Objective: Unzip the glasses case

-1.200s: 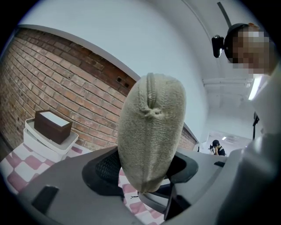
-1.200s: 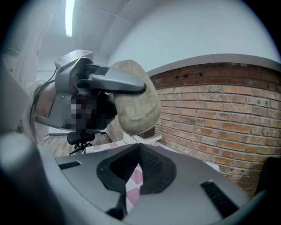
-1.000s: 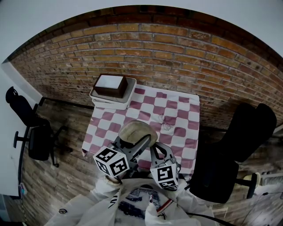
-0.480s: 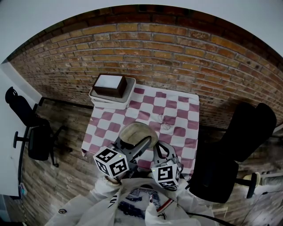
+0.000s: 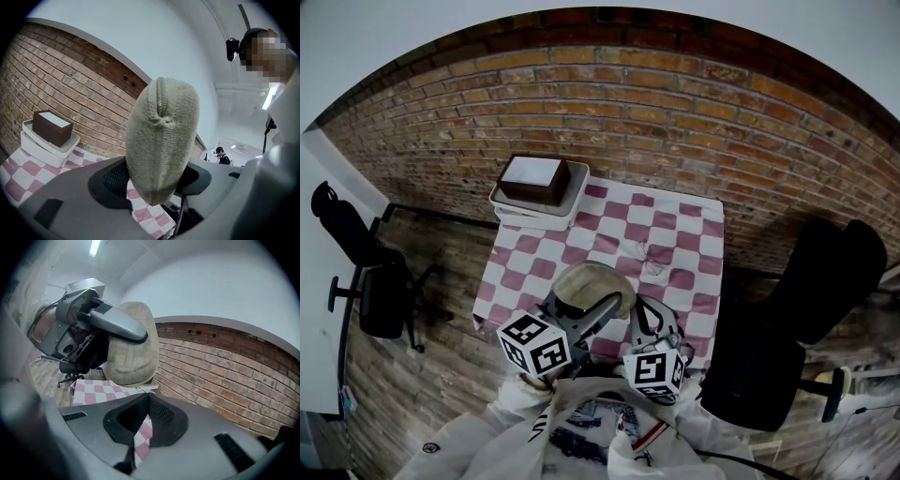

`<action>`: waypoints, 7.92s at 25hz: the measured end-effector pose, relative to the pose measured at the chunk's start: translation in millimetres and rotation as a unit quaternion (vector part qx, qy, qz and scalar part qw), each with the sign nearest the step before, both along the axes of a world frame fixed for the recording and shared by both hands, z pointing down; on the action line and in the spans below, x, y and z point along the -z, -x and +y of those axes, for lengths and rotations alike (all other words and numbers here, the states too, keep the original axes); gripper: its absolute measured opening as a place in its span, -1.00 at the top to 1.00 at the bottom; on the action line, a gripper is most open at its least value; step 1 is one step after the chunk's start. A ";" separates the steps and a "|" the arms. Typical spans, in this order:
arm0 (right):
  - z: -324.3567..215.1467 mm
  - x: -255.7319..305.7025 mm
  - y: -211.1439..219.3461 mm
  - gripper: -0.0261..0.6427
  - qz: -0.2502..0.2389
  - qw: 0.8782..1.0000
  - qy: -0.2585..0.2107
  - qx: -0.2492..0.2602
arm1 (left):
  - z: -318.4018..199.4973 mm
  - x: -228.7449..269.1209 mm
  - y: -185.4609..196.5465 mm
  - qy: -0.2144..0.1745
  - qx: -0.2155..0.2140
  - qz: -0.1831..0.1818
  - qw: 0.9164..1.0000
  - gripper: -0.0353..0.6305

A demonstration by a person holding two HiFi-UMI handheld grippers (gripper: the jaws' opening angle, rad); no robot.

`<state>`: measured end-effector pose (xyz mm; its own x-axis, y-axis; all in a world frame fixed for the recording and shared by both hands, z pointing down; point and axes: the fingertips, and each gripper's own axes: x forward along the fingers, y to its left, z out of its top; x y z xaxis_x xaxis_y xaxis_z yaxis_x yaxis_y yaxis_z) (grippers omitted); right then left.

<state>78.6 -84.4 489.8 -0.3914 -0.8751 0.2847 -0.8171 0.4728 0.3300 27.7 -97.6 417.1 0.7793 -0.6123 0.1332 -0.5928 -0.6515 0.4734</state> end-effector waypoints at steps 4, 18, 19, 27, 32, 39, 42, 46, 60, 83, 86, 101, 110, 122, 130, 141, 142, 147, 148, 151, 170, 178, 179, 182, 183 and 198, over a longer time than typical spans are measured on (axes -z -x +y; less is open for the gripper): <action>1.2 -1.8 0.9 0.89 0.010 1.000 -0.002 0.000 | 1.2 -2.8 2.4 0.005 -0.004 -0.003 1.000 0.05; 1.3 -0.8 1.2 0.89 0.053 0.998 -0.023 -0.004 | 7.2 -15.2 5.6 0.016 -0.038 -0.014 0.999 0.05; 1.1 -0.6 1.6 0.89 0.057 0.998 -0.024 -0.003 | 7.3 -15.7 5.8 0.016 -0.041 -0.015 0.999 0.05; -1.4 -0.7 4.1 0.89 0.078 0.996 -0.035 -0.002 | 8.2 -22.9 7.3 0.023 -0.065 -0.029 0.997 0.05; -2.0 0.0 5.3 0.89 0.082 0.996 -0.036 0.000 | 10.2 -26.0 7.2 0.022 -0.073 -0.039 0.996 0.05; -1.9 -1.7 4.4 0.89 0.087 0.996 -0.034 0.000 | 11.3 -29.7 5.1 0.019 -0.086 -0.055 0.995 0.05; -1.1 -4.2 3.7 0.89 0.095 0.995 -0.031 0.002 | 11.8 -29.7 3.8 0.012 -0.094 -0.070 0.993 0.05; -1.1 -3.5 3.7 0.89 0.096 0.995 -0.035 0.001 | 13.3 -31.8 1.6 0.007 -0.103 -0.084 0.991 0.05; 0.6 -3.8 3.3 0.89 0.107 0.993 -0.040 0.004 | 19.7 -46.6 -3.0 0.004 -0.128 -0.131 0.983 0.05; -4.6 4.1 28.3 0.89 0.120 0.991 -0.056 0.011 | 27.2 -83.6 15.5 -0.009 -0.152 -0.237 0.960 0.05; -6.6 6.3 39.7 0.89 0.122 0.991 -0.058 0.012 | 26.1 -90.0 26.9 -0.012 -0.154 -0.255 0.955 0.05; -22.4 21.0 106.9 0.89 0.136 0.989 -0.065 -0.002 | 13.9 -103.6 95.1 -0.003 -0.185 -0.287 0.940 0.05; -26.3 19.8 136.0 0.89 0.143 0.987 -0.071 -0.022 | 4.1 -117.0 126.7 -0.022 -0.200 -0.315 0.928 0.05; -27.8 24.3 160.8 0.89 0.163 0.983 -0.081 -0.024 | 2.6 -129.4 149.1 -0.021 -0.209 -0.330 0.920 0.05; -26.7 24.1 167.2 0.89 0.178 0.980 -0.088 -0.024 | 1.8 -138.7 152.1 -0.020 -0.215 -0.353 0.910 0.05; -29.4 25.9 163.6 0.88 0.144 0.987 -0.065 -0.021 | -2.5 -133.0 151.4 -0.040 -0.222 -0.358 0.906 0.05; -29.9 26.7 162.3 0.88 0.140 0.988 -0.064 -0.022 | -3.0 -132.2 150.0 -0.042 -0.223 -0.357 0.906 0.05; -30.8 26.0 154.9 0.88 0.072 0.997 -0.040 -0.004 | -5.9 -129.3 143.1 -0.047 -0.226 -0.351 0.908 0.04; -30.8 27.0 153.7 0.88 0.043 0.998 -0.033 0.009 | -7.1 -127.8 141.9 -0.049 -0.224 -0.349 0.909 0.04; -33.5 37.8 147.2 0.77 -0.058 0.998 -0.013 0.035 | -9.7 -122.6 136.0 -0.056 -0.220 -0.345 0.911 0.04; -19.9 48.9 74.3 0.14 -0.147 0.980 0.047 0.125 | -19.4 -109.8 72.8 -0.064 -0.205 -0.351 0.911 0.04; -3.7 54.6 70.4 -0.06 -0.152 0.966 0.062 0.200 | -15.5 -112.6 44.6 -0.069 -0.215 -0.367 0.903 0.04; -2.4 54.1 70.3 -0.06 -0.145 0.965 0.065 0.208 | -14.0 -112.8 40.3 -0.071 -0.218 -0.369 0.901 0.04; -1.0 52.1 66.6 -0.06 -0.119 0.964 0.069 0.228 | -10.1 -112.0 27.4 -0.077 -0.224 -0.375 0.896 0.04; -0.9 51.7 64.7 -0.06 -0.109 0.964 0.069 0.233 | -8.6 -110.9 22.7 -0.080 -0.226 -0.376 0.895 0.04; 23.6 38.3 44.3 -0.05 -0.044 0.942 0.089 0.321 | 22.6 -110.4 -23.4 -0.117 -0.268 -0.406 0.866 0.04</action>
